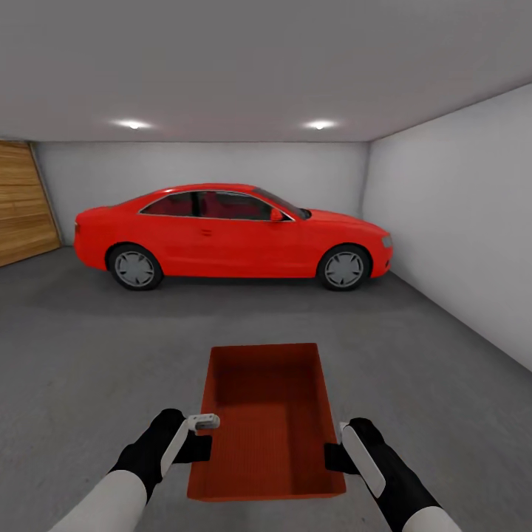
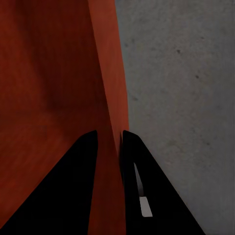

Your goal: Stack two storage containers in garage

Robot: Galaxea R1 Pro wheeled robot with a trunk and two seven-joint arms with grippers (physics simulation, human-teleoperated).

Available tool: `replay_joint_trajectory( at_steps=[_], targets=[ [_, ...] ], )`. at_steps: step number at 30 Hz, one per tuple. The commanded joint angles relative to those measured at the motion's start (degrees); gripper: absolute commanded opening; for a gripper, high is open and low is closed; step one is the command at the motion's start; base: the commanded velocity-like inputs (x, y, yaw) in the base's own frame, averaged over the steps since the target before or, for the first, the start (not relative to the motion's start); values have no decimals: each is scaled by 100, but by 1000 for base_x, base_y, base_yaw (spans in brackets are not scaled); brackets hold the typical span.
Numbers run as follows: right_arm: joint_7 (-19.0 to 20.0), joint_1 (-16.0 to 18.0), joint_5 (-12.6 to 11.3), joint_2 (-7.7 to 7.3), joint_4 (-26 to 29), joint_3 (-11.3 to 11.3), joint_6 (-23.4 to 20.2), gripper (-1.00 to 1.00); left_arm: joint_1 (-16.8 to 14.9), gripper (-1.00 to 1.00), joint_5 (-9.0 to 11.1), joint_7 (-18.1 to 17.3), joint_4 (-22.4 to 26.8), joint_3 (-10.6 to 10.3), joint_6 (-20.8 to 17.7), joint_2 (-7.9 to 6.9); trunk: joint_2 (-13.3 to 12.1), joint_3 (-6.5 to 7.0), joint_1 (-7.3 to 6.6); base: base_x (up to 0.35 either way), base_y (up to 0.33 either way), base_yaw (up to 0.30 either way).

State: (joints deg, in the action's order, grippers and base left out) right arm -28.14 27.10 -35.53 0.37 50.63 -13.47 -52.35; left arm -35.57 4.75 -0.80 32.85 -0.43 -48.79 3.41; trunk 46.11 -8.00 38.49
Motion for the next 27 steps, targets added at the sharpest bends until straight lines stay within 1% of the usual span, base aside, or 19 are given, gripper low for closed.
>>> replay_joint_trajectory(
  at_steps=[1, 16, 27],
  targets=[
    [-42, 6, -148, -2, 8, 2, 32, -100, -3, -100, 79, 27, 11, 8, -26, -3, 7, -9, 4, 233, 0, 0],
    [-42, 6, -148, -2, 12, 2, 32, -100, -2, -100, 79, 27, 11, 8, -26, -3, 7, -9, 4, 220, 0, 0],
    [-42, 6, -148, -2, 17, 5, 32, -100, -3, -100, 79, 27, 11, 8, -26, -4, 7, -9, 4, 28, 0, -3]
  ],
)
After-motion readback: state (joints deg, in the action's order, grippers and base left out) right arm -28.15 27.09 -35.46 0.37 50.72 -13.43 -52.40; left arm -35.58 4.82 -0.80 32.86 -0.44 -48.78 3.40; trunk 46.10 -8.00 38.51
